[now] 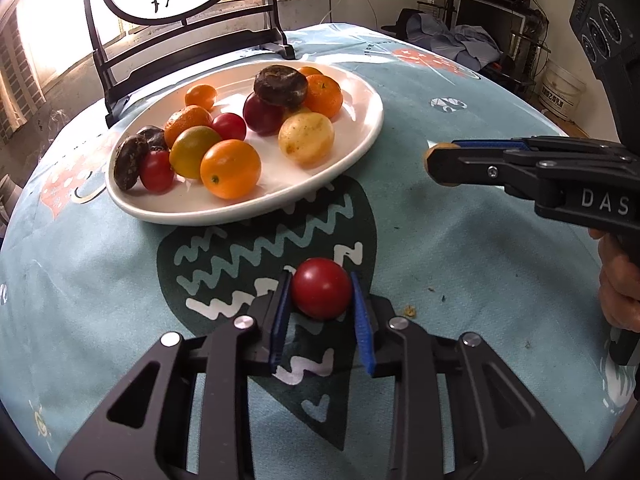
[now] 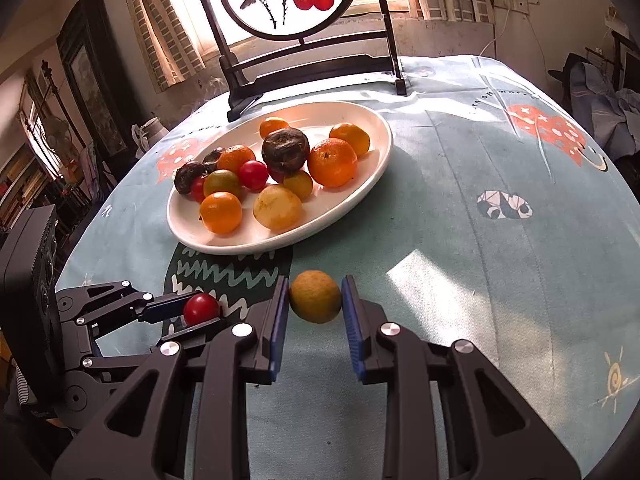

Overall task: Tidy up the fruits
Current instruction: 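Grasp the yellow plum with the right tool while the left tool grasps the red tomato, then place the plum and tomato on the plate and open both tools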

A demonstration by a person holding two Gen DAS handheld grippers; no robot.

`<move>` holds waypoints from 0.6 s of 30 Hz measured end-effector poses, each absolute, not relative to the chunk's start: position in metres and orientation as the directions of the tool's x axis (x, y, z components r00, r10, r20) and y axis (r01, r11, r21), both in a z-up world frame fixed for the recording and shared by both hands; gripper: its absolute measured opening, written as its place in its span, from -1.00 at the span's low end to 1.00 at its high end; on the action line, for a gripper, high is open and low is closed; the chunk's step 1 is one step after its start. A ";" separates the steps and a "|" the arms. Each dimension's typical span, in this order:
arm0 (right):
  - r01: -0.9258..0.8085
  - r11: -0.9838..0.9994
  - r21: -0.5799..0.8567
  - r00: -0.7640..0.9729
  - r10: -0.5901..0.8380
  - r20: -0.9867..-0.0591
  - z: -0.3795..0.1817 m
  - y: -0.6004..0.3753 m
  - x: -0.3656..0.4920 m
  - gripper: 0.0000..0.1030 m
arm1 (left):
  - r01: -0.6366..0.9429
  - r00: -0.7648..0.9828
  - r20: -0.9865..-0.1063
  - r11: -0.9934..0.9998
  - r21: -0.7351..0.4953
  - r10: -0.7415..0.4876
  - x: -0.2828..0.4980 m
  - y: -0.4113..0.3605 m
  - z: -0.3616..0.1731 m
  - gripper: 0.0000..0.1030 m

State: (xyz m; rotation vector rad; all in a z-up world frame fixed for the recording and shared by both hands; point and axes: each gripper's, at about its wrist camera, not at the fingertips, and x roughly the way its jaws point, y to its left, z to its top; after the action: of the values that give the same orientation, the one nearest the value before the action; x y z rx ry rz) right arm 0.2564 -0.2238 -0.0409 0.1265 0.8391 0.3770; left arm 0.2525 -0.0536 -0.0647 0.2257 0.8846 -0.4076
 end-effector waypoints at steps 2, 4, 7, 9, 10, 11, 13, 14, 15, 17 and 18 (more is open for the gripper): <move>-0.295 0.923 0.249 0.609 0.382 -0.695 -0.040 -0.221 0.254 -0.48 | 0.427 0.558 -0.788 0.904 0.005 -0.260 0.253 -0.052 -0.063 -0.44; -0.330 0.914 0.236 0.615 0.397 -0.681 -0.039 -0.215 0.250 -0.48 | 0.418 0.560 -0.782 0.908 -0.019 -0.274 0.253 -0.047 -0.058 -0.44; -0.367 0.903 0.225 0.611 0.416 -0.673 -0.033 -0.208 0.249 -0.47 | 0.415 0.583 -0.754 0.909 -0.042 -0.302 0.252 -0.040 -0.040 -0.44; -0.384 0.891 0.243 0.613 0.443 -0.655 -0.021 -0.206 0.256 -0.47 | 0.413 0.604 -0.730 0.909 -0.055 -0.319 0.259 -0.033 -0.021 -0.44; -0.390 0.890 0.238 0.625 0.445 -0.641 -0.014 -0.204 0.261 -0.47 | 0.405 0.616 -0.718 0.912 -0.063 -0.323 0.266 -0.029 -0.011 -0.44; -0.393 0.892 0.223 0.644 0.440 -0.626 -0.006 -0.201 0.267 -0.47 | 0.393 0.630 -0.706 0.917 -0.070 -0.323 0.275 -0.025 -0.001 -0.44; -0.400 0.896 0.194 0.676 0.432 -0.597 0.007 -0.195 0.284 -0.47 | 0.357 0.659 -0.682 0.930 -0.088 -0.318 0.298 -0.016 0.016 -0.44; -0.403 0.895 0.190 0.686 0.433 -0.585 0.011 -0.191 0.294 -0.47 | 0.340 0.666 -0.675 0.935 -0.103 -0.316 0.311 -0.012 0.021 -0.44; -0.398 0.897 0.194 0.694 0.432 -0.576 0.014 -0.189 0.306 -0.47 | 0.318 0.674 -0.670 0.941 -0.116 -0.311 0.325 -0.008 0.024 -0.44; -0.395 0.896 0.204 0.689 0.436 -0.579 0.014 -0.184 0.332 -0.47 | 0.281 0.684 -0.667 0.950 -0.133 -0.296 0.355 -0.003 0.027 -0.44; -0.390 0.898 0.202 0.693 0.431 -0.578 0.014 -0.181 0.344 -0.47 | 0.265 0.687 -0.669 0.955 -0.133 -0.283 0.369 -0.001 0.026 -0.44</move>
State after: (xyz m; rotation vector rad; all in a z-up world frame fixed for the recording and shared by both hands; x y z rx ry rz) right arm 0.3438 -0.1813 0.0137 0.0652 0.6619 0.4586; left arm 0.3688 -0.0013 0.0260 -0.0259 0.7538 -0.3069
